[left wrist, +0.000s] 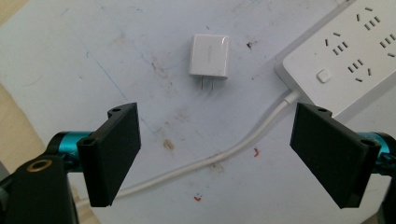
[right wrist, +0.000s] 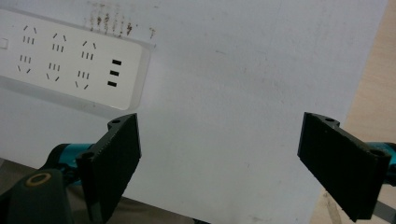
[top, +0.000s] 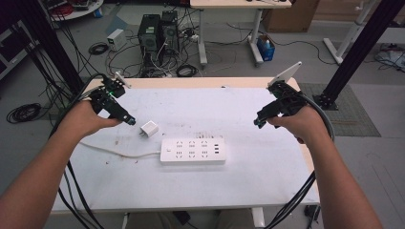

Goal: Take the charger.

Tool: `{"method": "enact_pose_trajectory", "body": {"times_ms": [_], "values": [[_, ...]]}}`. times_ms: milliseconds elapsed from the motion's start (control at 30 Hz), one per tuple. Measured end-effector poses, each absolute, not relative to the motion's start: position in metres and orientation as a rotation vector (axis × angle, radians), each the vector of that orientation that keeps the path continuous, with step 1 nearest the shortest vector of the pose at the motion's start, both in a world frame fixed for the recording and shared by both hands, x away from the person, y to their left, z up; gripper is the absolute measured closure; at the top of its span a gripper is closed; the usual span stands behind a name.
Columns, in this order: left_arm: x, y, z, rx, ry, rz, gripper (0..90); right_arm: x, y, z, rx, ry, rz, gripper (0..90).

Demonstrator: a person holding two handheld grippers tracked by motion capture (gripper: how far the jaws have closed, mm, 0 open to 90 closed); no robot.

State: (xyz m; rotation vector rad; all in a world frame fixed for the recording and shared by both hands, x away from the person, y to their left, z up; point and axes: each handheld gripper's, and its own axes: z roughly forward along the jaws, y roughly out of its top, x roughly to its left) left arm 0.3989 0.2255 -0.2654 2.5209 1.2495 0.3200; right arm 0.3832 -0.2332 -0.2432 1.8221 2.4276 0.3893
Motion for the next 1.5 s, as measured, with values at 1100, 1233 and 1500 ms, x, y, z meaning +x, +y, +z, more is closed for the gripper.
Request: {"method": "enact_pose_trajectory", "body": {"times_ms": [1100, 1233, 1500], "values": [[0.430, 0.215, -0.357, 2.424, 1.179, 0.237, 16.5, 0.374, -0.224, -0.252, 1.758, 2.485, 0.421, 12.7], [0.436, 0.217, -0.367, 2.419, 1.181, 0.254, 16.5, 0.373, -0.222, -0.253, 1.747, 2.494, 0.422, 12.7], [0.439, 0.217, -0.382, 2.395, 1.156, 0.280, 16.5, 0.371, -0.218, -0.254, 1.730, 2.507, 0.423, 12.7]]}}
